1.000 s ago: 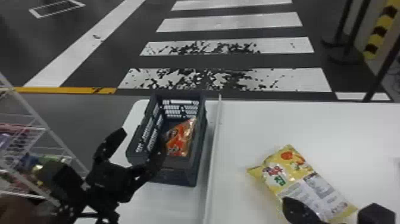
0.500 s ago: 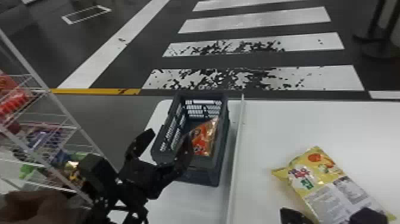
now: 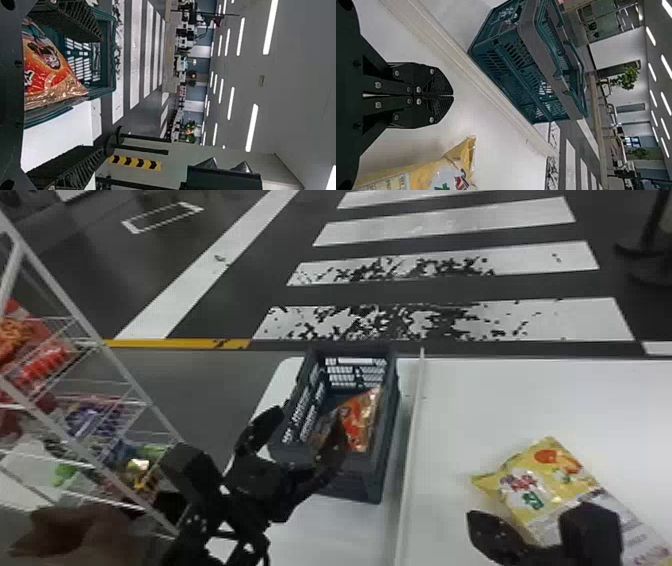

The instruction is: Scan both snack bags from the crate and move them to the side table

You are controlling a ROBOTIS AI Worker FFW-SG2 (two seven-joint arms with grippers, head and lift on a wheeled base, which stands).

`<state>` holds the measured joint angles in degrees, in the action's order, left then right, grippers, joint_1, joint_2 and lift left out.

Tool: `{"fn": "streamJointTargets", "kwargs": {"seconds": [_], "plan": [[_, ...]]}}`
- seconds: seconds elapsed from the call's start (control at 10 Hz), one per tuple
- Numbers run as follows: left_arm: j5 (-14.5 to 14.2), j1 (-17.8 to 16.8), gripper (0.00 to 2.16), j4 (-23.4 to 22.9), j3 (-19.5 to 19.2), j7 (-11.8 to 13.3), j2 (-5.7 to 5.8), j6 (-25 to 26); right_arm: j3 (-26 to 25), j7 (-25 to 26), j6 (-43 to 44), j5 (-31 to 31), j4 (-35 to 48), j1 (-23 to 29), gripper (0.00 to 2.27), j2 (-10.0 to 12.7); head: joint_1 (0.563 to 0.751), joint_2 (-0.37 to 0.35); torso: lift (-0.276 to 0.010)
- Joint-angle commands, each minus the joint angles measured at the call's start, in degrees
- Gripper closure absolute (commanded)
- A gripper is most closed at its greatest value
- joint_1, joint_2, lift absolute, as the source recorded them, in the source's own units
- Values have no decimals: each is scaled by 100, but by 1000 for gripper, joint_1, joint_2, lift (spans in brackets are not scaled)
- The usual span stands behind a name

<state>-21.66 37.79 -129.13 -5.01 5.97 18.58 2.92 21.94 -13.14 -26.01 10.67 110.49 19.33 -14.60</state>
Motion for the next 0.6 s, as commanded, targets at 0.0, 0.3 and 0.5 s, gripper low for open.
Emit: {"fn": "streamJointTargets", "kwargs": {"seconds": [0.0,0.3,0.5], "plan": [[-40,-9,29,2,0,0,31,3,3,39,-154,5,-326,-368,2013,89,695,313,-95],[-128,-44,29,72,0,35,84,-14,100,198,-190,-12,-933,-834,2013,203,695,292,-95],[-128,-44,29,81,0,44,84,-14,82,321,-190,-12,-1082,-1001,2013,221,695,282,-95]]}}
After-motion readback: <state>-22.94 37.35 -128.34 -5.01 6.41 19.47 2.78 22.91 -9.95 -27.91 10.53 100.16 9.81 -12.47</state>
